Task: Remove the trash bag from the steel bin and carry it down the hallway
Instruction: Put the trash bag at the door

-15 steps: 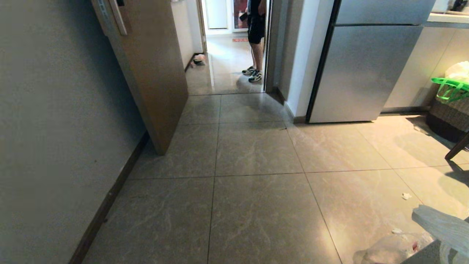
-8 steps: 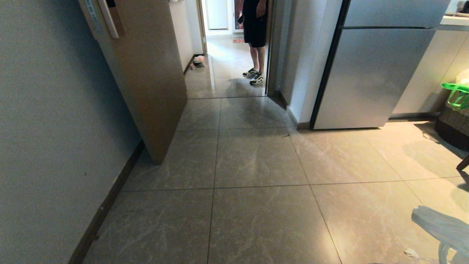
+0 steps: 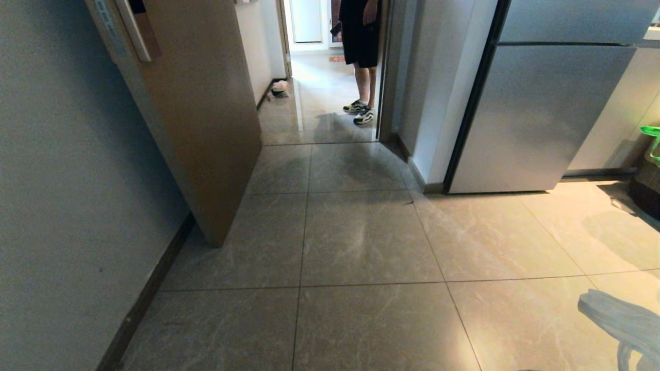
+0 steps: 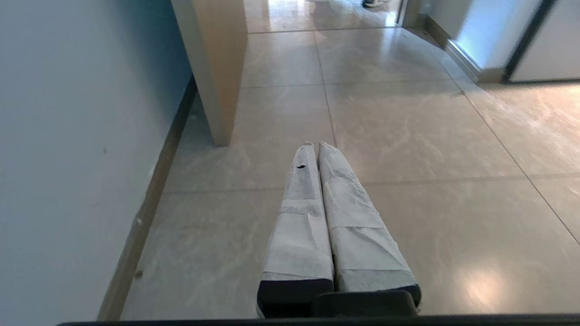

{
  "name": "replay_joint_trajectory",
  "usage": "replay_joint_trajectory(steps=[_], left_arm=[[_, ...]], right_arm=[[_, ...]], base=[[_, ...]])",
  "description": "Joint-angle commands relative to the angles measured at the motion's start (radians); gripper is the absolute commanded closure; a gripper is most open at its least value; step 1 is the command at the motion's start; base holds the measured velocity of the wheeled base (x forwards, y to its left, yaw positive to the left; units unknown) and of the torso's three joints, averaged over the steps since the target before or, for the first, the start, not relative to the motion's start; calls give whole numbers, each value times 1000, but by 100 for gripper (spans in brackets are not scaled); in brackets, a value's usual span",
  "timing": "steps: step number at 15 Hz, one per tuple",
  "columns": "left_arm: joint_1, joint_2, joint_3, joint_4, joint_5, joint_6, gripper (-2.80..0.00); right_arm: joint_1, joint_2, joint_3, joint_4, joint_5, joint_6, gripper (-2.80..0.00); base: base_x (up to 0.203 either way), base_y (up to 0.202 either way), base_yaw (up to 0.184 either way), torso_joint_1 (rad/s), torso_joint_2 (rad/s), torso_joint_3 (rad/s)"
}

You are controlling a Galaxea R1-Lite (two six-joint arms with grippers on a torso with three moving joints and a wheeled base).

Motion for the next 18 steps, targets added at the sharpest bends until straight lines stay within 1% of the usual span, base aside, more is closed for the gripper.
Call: replay_joint_trajectory(steps=[1,18], left_arm=[[0,0,0,0,0,0,0],[0,0,0,0,0,1,0]], right_arm=[[0,-39,0,0,0,0,0],[0,-39,0,0,0,1,0]], base=[[192,0,-1,2,5,0],[193,0,1,2,3,2]])
